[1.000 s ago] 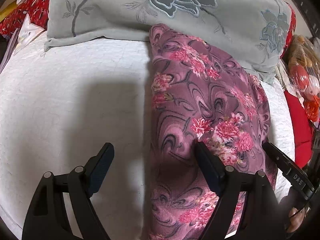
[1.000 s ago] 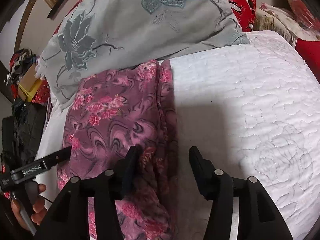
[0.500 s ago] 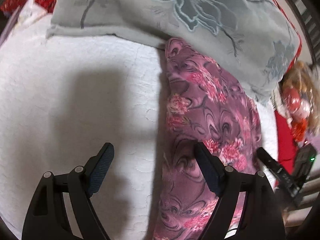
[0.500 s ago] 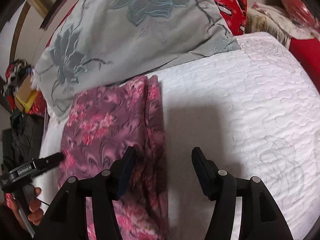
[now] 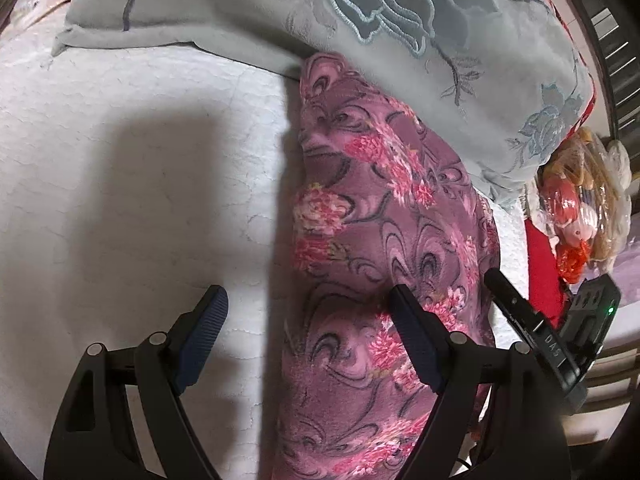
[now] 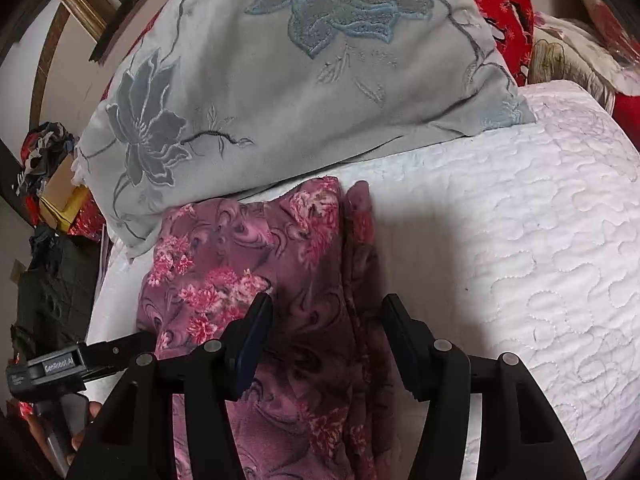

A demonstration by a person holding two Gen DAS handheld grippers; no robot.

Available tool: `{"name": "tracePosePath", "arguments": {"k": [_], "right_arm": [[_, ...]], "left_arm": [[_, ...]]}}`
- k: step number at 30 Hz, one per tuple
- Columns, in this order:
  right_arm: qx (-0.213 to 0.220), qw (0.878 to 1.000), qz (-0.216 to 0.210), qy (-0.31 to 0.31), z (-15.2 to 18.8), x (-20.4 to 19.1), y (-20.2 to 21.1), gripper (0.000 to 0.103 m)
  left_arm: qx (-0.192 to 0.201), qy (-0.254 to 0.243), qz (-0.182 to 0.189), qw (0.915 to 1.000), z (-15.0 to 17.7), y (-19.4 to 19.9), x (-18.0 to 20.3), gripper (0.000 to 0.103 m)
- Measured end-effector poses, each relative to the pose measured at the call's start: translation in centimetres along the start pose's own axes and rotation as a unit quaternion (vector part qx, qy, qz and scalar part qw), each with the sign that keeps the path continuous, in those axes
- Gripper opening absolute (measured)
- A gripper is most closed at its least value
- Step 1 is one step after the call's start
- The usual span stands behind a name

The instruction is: Fold small clothes

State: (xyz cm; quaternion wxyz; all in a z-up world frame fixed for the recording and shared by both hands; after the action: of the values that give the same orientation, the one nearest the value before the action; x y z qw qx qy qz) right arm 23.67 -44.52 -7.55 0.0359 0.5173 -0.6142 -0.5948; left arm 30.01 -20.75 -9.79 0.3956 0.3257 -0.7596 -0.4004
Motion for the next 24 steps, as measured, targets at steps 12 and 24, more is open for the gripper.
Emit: {"name": "tracePosePath", "arguments": {"k": [12,24], "right_arm": [[-0.090,0.990,-0.105,-0.027,2.7,0.8,-0.8,0.037],[-0.018,0.997,-0.052,0.045,3.6,-3.9,4.3,0.020]], "left_arm": [[0.008,0.014,0.071,0.9973,0.4,-1.4,3.0,0.041],[0.045,-0.014,0.033,0.9983,2.4,3.7,3.1,0.023]]}}
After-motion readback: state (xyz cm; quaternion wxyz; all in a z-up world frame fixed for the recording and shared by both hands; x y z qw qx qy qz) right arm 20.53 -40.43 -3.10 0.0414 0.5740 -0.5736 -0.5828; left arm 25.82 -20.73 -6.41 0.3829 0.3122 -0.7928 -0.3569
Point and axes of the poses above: each gripper's, at about its wrist camera, not at the fingertips, and y roughly against the way its jaws point, x to its right, z to its underside, the point moved 10 cm from there along -y, roughly the way its jaws point, and after that the axes turned 15 degrees about -y, right-handed, at the moved point
